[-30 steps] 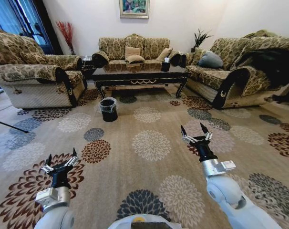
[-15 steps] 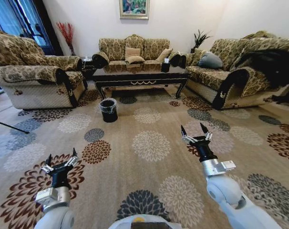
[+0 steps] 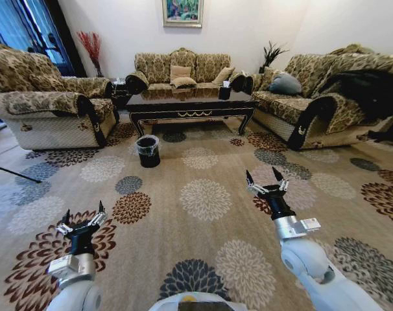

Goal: Move to the front of the table and pick up the trash from the floor, then place it into the trash bin.

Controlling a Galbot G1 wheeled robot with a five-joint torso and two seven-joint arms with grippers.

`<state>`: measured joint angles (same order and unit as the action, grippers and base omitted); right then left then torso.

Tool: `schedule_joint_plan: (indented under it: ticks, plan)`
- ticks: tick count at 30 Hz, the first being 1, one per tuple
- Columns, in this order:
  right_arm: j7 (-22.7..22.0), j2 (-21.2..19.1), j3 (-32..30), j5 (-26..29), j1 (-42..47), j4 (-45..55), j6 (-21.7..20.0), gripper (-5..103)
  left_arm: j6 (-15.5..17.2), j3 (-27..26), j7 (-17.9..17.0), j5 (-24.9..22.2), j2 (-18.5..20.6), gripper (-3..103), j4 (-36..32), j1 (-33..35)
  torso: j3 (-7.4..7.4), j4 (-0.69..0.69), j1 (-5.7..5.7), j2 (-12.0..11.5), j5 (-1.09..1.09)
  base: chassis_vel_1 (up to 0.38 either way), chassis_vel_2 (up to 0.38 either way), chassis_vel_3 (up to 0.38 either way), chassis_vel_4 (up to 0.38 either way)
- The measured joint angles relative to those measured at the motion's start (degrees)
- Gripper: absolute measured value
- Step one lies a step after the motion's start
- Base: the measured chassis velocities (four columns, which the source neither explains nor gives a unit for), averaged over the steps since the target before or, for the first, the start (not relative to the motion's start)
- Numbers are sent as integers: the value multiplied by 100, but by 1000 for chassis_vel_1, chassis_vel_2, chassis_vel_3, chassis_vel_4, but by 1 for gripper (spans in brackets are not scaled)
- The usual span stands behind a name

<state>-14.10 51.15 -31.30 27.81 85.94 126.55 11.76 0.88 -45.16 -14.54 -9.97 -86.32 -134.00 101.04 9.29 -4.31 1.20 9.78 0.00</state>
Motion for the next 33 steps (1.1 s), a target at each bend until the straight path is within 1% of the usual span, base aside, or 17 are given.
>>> schedule_joint_plan:
  ticks: [5, 17, 33]
  plan:
    - [0, 0, 0, 0, 0, 0, 0, 100, 0, 0, 0, 0, 0, 100, 0, 0, 106, 0, 34, 139, 0, 0, 0, 0, 0]
    - [0, 0, 0, 0, 0, 0, 0, 100, 0, 0, 0, 0, 0, 100, 0, 0, 265, 0, 117, 384, 0, 0, 0, 0, 0]
    - [0, 0, 0, 0, 0, 0, 0, 100, 0, 0, 0, 0, 0, 100, 0, 0, 538, 0, 229, 767, 0, 0, 0, 0, 0]
